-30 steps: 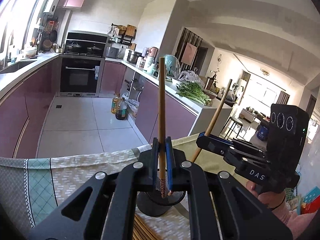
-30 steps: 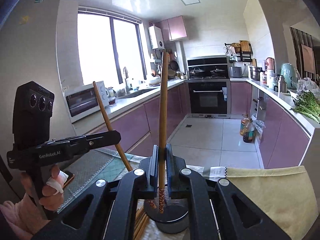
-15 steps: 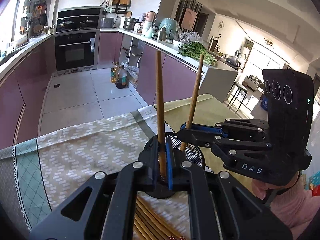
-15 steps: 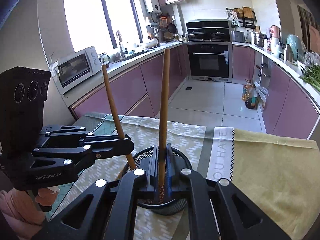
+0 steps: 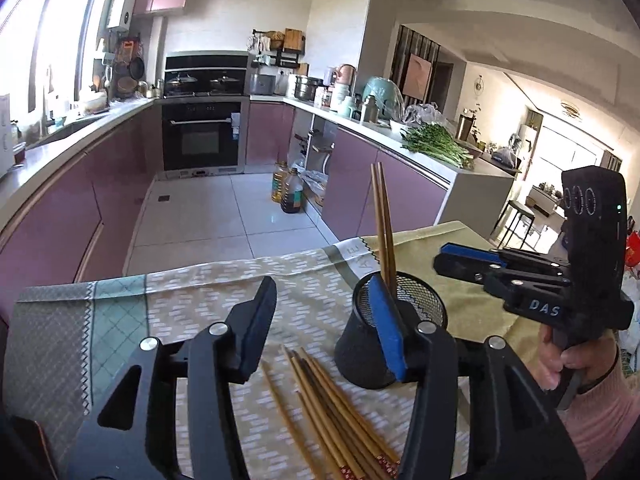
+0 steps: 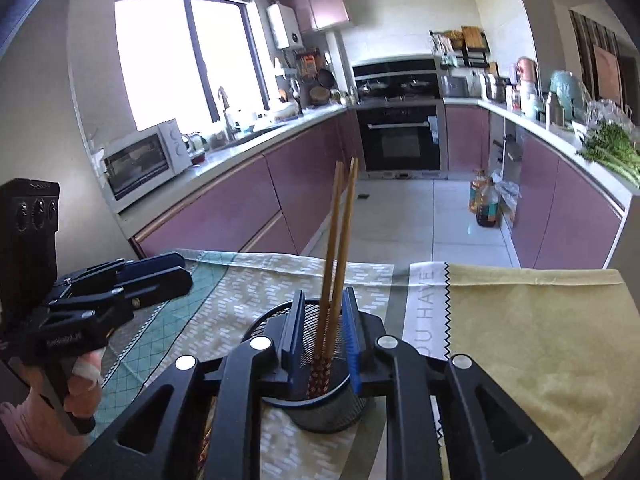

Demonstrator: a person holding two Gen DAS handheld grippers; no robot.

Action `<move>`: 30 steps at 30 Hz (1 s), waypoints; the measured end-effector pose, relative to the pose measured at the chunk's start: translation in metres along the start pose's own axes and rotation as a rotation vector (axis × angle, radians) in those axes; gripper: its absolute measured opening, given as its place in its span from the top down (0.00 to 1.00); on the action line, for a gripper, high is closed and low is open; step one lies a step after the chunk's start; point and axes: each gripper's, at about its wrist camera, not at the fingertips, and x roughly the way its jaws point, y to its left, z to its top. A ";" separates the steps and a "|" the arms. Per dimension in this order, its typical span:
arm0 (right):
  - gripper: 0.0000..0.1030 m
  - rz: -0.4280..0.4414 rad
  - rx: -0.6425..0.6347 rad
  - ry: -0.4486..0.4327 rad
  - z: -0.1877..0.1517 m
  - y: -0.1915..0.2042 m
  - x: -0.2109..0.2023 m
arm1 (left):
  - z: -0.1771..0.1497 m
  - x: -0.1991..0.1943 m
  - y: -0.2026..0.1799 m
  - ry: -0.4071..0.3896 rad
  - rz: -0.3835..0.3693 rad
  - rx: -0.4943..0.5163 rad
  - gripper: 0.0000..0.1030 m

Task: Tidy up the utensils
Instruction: 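Open the right gripper and withdraw it toward the chopstick pile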

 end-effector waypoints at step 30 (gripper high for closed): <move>0.73 0.057 -0.018 0.331 -0.106 0.056 0.052 | -0.118 0.035 0.016 0.351 0.063 -0.028 0.58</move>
